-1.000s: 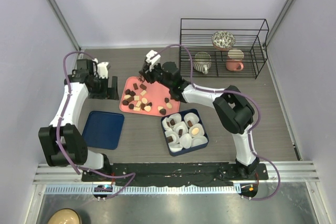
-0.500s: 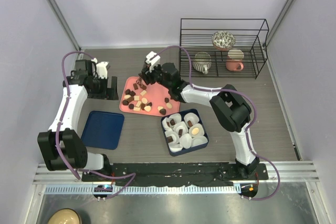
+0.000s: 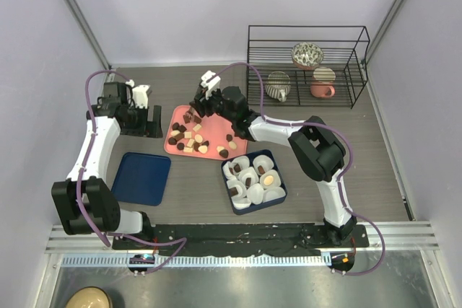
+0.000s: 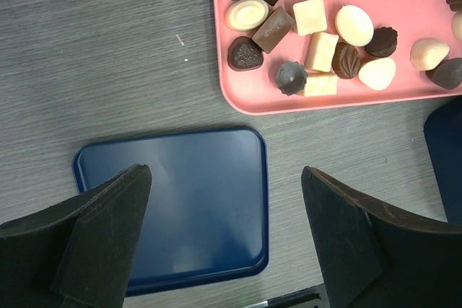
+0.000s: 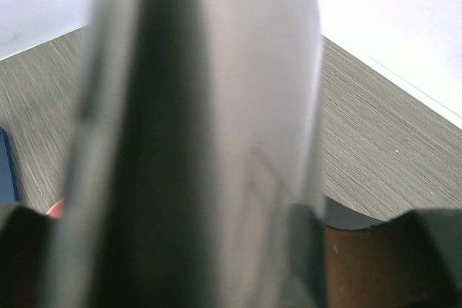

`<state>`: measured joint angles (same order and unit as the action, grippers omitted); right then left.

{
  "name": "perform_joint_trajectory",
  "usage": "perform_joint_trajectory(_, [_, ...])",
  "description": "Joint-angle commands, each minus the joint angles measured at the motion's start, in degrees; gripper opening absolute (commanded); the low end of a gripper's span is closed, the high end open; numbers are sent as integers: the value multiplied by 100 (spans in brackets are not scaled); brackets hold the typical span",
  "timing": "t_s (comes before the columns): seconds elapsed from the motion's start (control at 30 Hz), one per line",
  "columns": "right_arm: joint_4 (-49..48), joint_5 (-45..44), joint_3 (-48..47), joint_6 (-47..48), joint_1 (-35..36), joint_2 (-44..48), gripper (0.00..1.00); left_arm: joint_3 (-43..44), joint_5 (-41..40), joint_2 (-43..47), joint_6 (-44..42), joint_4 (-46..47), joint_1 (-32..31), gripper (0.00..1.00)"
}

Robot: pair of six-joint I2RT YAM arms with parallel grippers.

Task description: Pack the chocolate

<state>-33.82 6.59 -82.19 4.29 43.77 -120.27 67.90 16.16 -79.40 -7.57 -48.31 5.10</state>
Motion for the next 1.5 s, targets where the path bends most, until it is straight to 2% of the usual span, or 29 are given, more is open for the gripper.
perform_joint_trajectory(0.0, [-318,71,-122,-122,26,30,53,-13,27,126,-69,173,-1,90])
perform_joint_trajectory(0.13, [-274,18,-139,-139,18,-49,52,-40,10,152,-95,182,-1,90])
perform_joint_trajectory(0.37, [-204,0,-86,-219,-9,-84,40,-110,-69,179,-157,182,-1,91])
perform_joint_trajectory(0.67, [-116,-17,45,-201,-17,-102,39,-163,-122,284,-201,130,-9,91])
perform_joint_trajectory(0.73, [-89,-35,45,-175,-17,-93,34,-180,-131,302,-209,121,-1,91])
perform_joint_trajectory(0.87, [-37,-245,63,0,-26,126,16,-216,-175,337,-227,112,-1,91])
perform_joint_trajectory(0.9, [-19,-281,107,53,-26,213,14,-207,-166,346,-218,86,-9,91])
perform_joint_trajectory(1.07, [-185,-518,607,370,-44,1294,13,-102,-131,372,-183,-2,-1,89])
perform_joint_trajectory(1.23, [112,-633,1687,186,-26,2743,13,-57,-157,425,-183,-73,-1,89])
perform_joint_trajectory(1.27, [356,-633,1854,99,-18,3285,13,-66,-157,442,-192,-99,-1,89])
perform_joint_trajectory(1.47, [1840,-580,2989,-394,280,5055,13,-14,-175,477,-218,-257,-9,89])
